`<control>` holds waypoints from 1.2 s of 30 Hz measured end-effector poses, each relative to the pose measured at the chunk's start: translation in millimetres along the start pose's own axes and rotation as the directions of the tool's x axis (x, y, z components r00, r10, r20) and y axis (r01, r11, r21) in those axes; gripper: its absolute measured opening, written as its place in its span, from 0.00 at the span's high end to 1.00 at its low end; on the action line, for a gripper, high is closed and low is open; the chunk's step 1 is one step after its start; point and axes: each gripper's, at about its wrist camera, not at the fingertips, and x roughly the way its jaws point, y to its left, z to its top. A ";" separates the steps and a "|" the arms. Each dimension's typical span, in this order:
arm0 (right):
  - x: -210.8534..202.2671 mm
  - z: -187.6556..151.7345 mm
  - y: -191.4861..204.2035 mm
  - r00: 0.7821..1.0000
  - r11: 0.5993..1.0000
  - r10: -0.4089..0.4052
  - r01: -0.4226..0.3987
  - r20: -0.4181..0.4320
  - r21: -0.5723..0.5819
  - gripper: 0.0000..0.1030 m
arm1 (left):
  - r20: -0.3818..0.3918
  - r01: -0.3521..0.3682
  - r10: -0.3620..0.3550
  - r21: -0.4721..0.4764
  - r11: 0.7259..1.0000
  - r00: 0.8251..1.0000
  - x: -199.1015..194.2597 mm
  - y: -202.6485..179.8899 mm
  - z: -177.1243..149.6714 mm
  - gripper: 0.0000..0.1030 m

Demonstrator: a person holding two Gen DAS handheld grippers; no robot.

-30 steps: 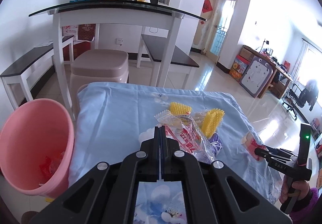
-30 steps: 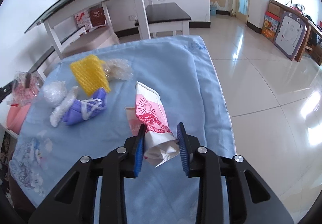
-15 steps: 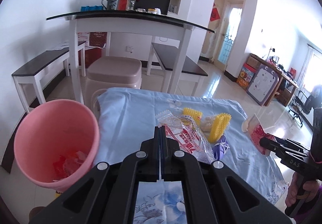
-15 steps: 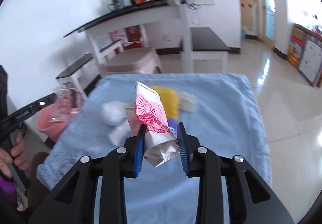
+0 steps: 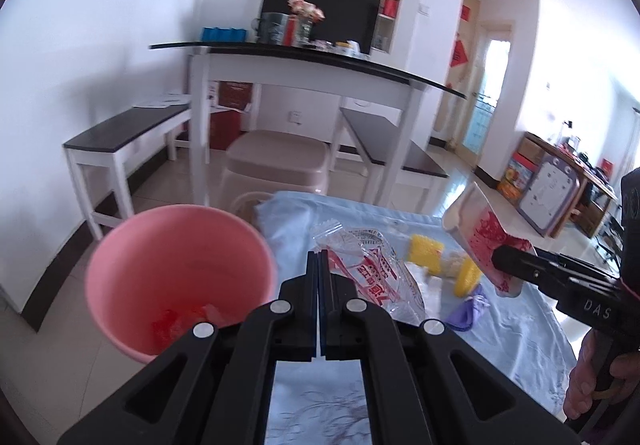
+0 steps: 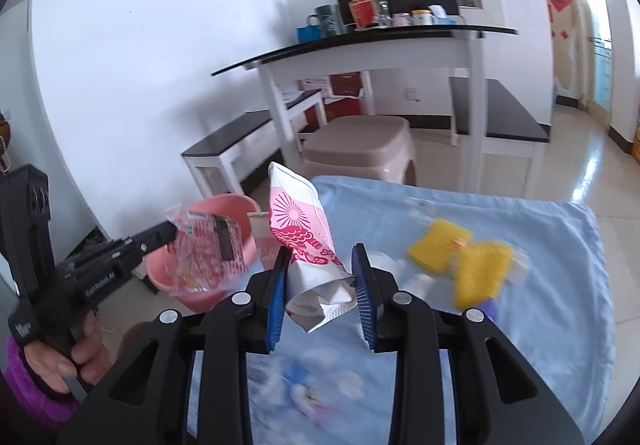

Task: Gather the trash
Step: 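Carry both items over the pink bucket and open both grippers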

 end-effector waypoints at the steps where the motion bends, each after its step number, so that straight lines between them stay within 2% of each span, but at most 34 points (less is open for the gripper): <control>1: 3.0 2.0 5.4 1.000 1.000 0.013 -0.013 -0.001 -0.004 0.69 | 0.004 -0.009 0.009 -0.009 1.000 1.000 -2.3 6.0 0.4 1.00; 7: 34.0 14.5 47.9 0.997 0.995 0.075 -0.076 -0.027 -0.063 0.69 | 0.030 -0.114 0.116 -0.058 0.992 0.993 -16.7 50.2 -0.4 1.00; 13: 68.7 19.8 87.2 0.989 0.986 0.129 -0.135 -0.069 -0.093 0.69 | 0.021 -0.177 0.181 -0.135 0.975 0.983 -24.2 92.5 -6.3 1.00; 19: 104.3 19.0 115.9 0.982 0.980 0.142 -0.157 -0.123 -0.120 0.69 | 0.011 -0.242 0.245 -0.131 0.961 0.969 -22.1 114.7 -14.5 1.00; 24: 130.5 11.9 128.8 0.976 0.980 0.135 -0.157 -0.168 -0.120 0.69 | -0.030 -0.278 0.277 -0.138 0.951 0.960 -9.5 129.4 -21.3 1.00; 36: 167.3 6.5 132.8 0.970 0.984 0.090 -0.121 -0.226 -0.127 0.69 | -0.108 -0.305 0.292 -0.144 0.941 0.950 26.8 138.1 -25.3 1.00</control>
